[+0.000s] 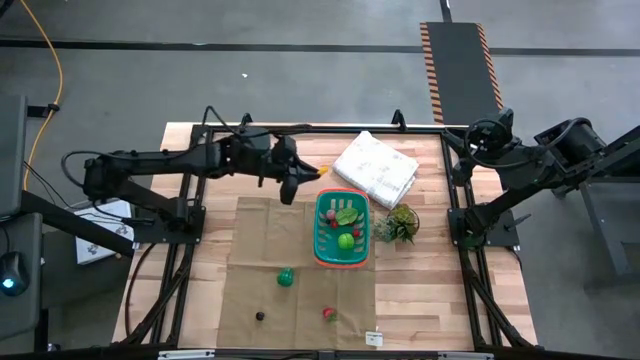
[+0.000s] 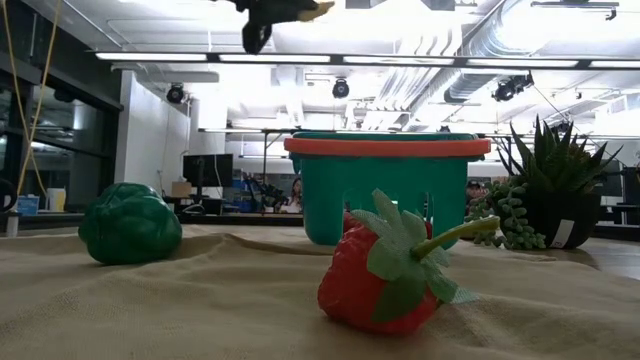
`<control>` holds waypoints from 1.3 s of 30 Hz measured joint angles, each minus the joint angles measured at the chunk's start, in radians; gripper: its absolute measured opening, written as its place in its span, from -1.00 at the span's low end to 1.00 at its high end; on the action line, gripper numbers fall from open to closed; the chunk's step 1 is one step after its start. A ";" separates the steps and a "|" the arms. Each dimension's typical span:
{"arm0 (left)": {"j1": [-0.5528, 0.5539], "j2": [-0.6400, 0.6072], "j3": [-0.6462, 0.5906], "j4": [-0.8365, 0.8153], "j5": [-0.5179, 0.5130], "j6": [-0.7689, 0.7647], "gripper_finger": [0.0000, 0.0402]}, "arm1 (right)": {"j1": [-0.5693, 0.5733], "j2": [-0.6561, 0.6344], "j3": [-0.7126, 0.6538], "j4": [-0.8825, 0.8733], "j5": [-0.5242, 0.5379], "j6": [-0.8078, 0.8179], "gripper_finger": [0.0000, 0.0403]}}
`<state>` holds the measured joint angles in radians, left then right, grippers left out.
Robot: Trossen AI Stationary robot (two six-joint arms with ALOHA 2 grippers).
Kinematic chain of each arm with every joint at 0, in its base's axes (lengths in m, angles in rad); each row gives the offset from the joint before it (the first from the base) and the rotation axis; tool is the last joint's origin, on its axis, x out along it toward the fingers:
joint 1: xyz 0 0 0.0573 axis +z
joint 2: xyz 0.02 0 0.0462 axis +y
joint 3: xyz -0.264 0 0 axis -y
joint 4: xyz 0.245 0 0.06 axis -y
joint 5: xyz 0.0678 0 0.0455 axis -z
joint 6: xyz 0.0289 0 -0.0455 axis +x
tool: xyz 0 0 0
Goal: Pick and placing Produce into tupperware
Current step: Put the yellow corn into the blue basket
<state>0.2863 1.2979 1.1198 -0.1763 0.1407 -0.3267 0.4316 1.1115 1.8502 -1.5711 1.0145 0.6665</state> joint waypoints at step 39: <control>-0.158 0.392 0.172 -0.064 0.000 -0.101 -0.76 | 0.000 0.000 0.000 0.000 -0.031 -0.049 -0.56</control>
<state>0.1282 1.6895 1.2916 -0.2405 0.1410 -0.4282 0.4316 1.1110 1.8500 -1.5711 0.9840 0.6177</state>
